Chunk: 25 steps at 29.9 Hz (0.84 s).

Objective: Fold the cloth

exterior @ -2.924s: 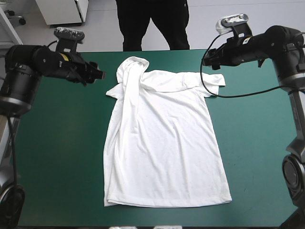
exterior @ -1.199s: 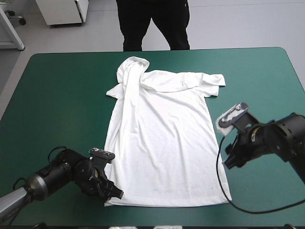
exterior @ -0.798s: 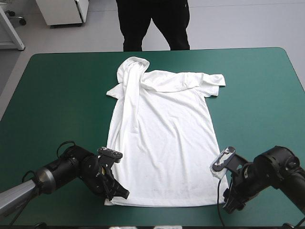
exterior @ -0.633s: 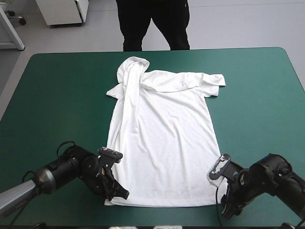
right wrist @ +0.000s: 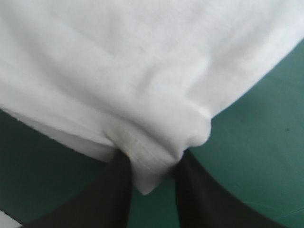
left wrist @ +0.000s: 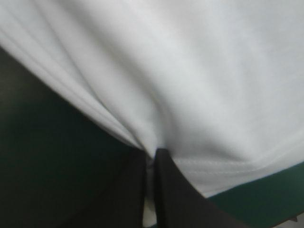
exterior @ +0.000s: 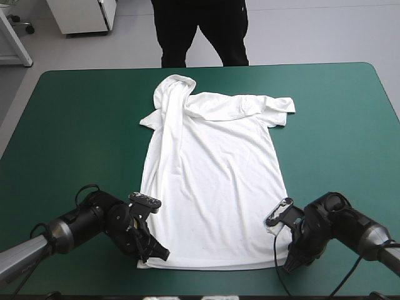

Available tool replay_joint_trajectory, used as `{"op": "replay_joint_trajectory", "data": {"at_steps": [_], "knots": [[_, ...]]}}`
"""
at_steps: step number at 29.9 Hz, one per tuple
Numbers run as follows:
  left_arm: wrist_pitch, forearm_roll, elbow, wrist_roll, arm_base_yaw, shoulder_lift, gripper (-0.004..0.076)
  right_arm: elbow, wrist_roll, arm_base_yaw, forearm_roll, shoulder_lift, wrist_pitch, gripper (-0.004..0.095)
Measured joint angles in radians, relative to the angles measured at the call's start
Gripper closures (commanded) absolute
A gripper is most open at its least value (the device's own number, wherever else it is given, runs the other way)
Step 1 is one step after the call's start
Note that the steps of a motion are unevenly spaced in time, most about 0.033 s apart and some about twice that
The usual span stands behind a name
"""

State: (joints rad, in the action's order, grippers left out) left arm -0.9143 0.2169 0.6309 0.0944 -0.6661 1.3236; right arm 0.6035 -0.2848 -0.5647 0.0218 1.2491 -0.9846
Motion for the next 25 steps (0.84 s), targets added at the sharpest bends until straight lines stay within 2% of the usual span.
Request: {"op": "replay_joint_trajectory", "data": {"at_steps": [1,11,14,18,21,25], "knots": [[0.002,0.0,0.0,0.0,0.0,0.0,0.0733,0.005,-0.005,0.0,0.002,0.01,0.0,0.093],[0.012,-0.015,0.005,-0.014,0.0,0.004,0.0733,0.039,-0.017,0.007,0.032,0.056,-0.003,0.0925],[-0.02,-0.029,0.035,-0.015,-0.001,0.018,0.0733,0.069,-0.009,0.007,0.045,0.068,-0.017,0.0925],[-0.038,-0.05,0.091,-0.015,-0.012,0.032,0.0733,0.145,0.019,-0.001,0.129,0.091,0.136,0.0925],[0.044,-0.081,0.171,-0.009,-0.014,0.025,0.0733,0.251,0.072,-0.002,0.092,0.074,0.154,0.0925],[0.026,-0.156,0.351,0.0,-0.015,-0.061,0.0733,0.443,0.129,-0.003,-0.006,0.03,0.075,0.0925]]}}
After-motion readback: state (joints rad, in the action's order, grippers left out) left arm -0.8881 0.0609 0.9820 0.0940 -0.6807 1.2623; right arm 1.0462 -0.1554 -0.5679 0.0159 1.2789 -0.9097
